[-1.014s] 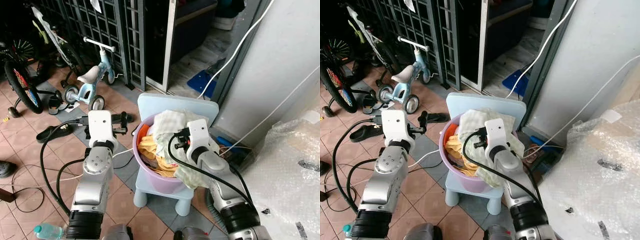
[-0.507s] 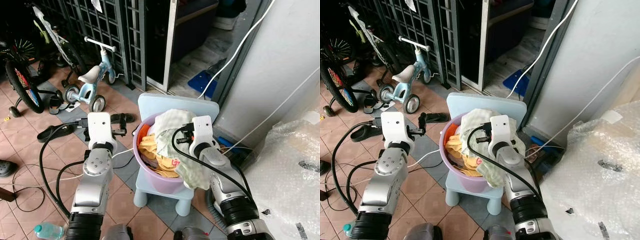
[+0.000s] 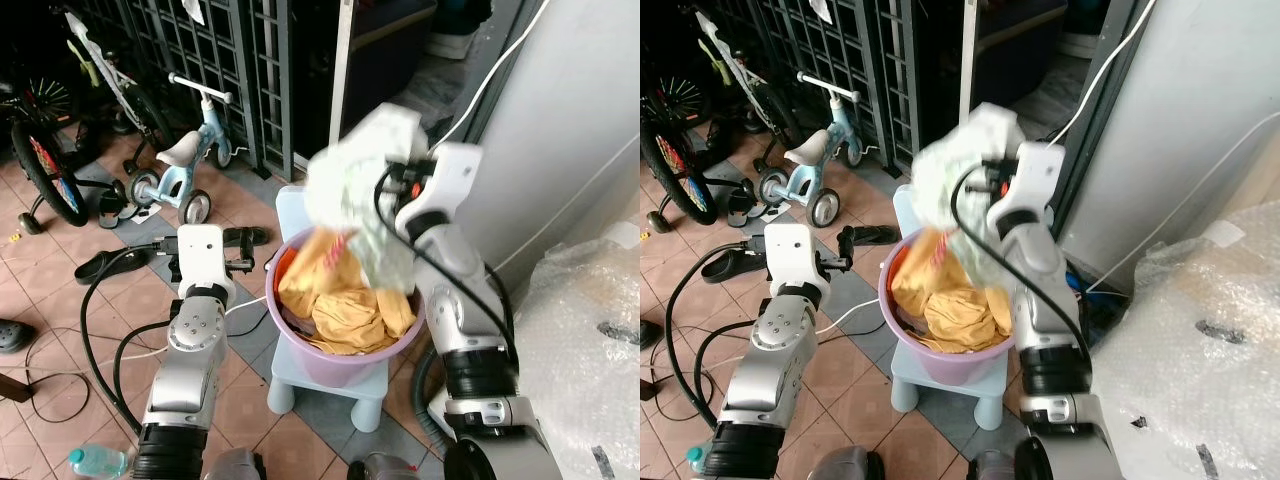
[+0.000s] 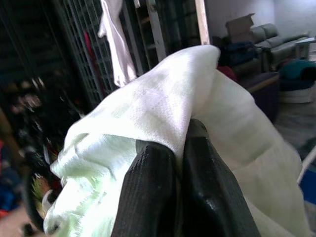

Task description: Clothes washing

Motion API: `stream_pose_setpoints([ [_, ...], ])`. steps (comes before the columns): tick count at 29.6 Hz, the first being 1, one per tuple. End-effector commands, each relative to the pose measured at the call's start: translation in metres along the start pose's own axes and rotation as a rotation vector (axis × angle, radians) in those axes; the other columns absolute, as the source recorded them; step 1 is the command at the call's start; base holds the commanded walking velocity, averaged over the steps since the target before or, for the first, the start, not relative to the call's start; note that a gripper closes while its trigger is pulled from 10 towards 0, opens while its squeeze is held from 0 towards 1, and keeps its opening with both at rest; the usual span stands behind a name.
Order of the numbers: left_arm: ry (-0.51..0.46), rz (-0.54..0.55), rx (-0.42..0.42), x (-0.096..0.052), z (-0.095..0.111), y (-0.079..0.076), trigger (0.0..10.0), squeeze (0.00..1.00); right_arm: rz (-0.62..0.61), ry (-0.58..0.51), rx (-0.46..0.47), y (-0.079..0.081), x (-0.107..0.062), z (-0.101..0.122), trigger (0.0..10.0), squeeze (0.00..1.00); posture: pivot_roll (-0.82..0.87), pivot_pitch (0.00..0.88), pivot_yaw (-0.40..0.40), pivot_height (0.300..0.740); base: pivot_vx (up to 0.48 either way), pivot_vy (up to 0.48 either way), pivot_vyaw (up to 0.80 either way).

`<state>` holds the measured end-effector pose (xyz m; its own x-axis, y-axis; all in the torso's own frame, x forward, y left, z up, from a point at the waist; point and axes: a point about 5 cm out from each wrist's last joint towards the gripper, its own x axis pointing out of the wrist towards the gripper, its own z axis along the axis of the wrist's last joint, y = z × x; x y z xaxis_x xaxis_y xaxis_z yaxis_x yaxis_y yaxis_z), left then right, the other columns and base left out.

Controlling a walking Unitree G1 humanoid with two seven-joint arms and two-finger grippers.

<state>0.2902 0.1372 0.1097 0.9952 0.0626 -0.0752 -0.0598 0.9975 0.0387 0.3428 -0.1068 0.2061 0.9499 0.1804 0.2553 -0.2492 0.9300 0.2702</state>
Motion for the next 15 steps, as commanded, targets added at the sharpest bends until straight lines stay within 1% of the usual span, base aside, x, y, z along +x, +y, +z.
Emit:
stream_pose_setpoints([
  [1, -0.005, -0.002, 0.01, 0.002, 0.001, -0.002, 10.0, 0.0, 0.026, -0.076, 0.037, 0.004, 0.004, 0.022, 0.0, 0.0, -0.08, 0.0, -0.005, 0.74, 0.0, 0.0, 0.0],
  [4, -0.003, -0.006, 0.011, 0.002, 0.0, -0.002, 10.0, 0.0, 0.048, -0.072, 0.031, 0.006, 0.004, 0.022, 0.0, 0.0, -0.09, 0.0, -0.004, 0.74, 0.0, 0.0, 0.0],
  [6, -0.003, -0.01, 0.012, 0.002, 0.0, -0.004, 10.0, 0.0, 0.055, -0.003, 0.002, 0.004, -0.003, 0.007, 0.0, 0.0, -0.08, 0.0, -0.006, 0.74, 0.0, 0.0, 0.0],
  [7, -0.003, -0.011, 0.012, 0.002, 0.0, -0.004, 10.0, 0.0, 0.069, 0.066, -0.017, 0.003, -0.007, -0.005, 0.0, 0.0, -0.08, 0.0, -0.006, 0.74, 0.0, 0.0, 0.0],
  [8, -0.003, -0.011, 0.011, 0.002, 0.0, -0.004, 10.0, 0.0, 0.089, 0.171, -0.06, 0.002, -0.015, -0.023, 0.0, 0.0, -0.08, 0.0, -0.006, 0.74, 0.0, 0.0, 0.0],
  [9, -0.003, -0.011, 0.011, 0.002, 0.0, -0.004, 10.0, 0.0, 0.087, 0.264, -0.112, -0.002, -0.026, -0.042, 0.0, 0.0, -0.09, 0.0, -0.008, 0.74, 0.0, 0.0, 0.0],
  [10, -0.002, -0.011, 0.011, 0.002, 0.0, -0.004, 10.0, 0.0, 0.082, 0.294, -0.126, -0.003, -0.03, -0.048, 0.0, 0.0, -0.09, 0.0, -0.008, 0.74, 0.0, 0.0, 0.0],
  [11, 0.0, -0.012, 0.011, 0.002, 0.0, -0.004, 10.0, 0.0, 0.069, 0.401, -0.144, -0.008, -0.041, -0.067, 0.0, 0.0, -0.09, 0.0, -0.009, 0.74, 0.0, 0.0, 0.0],
  [12, 0.005, -0.014, 0.013, 0.0, -0.002, -0.005, 10.0, 0.0, 0.035, 0.504, -0.177, -0.014, -0.056, -0.087, 3.1, 0.0, -0.09, 0.0, -0.01, 0.74, 0.0, 0.0, 0.0],
  [13, 0.006, -0.015, 0.013, 0.0, -0.002, -0.005, 10.0, 0.0, 0.029, 0.532, -0.178, -0.016, -0.061, -0.093, 3.9, 0.0, -0.09, 0.0, -0.01, 0.74, 0.0, 0.0, 0.0],
  [14, 0.008, -0.016, 0.013, -0.001, -0.002, -0.005, 10.0, 0.0, 0.027, 0.621, -0.192, -0.018, -0.071, -0.107, 7.2, 0.0, -0.08, 0.0, -0.011, 0.74, 0.0, 0.0, 0.0],
  [15, 0.008, -0.016, 0.013, -0.001, -0.002, -0.005, 10.0, 0.0, 0.027, 0.621, -0.192, -0.018, -0.071, -0.107, 7.2, 0.0, -0.08, 0.0, -0.011, 0.74, 0.0, 0.0, 0.0],
])
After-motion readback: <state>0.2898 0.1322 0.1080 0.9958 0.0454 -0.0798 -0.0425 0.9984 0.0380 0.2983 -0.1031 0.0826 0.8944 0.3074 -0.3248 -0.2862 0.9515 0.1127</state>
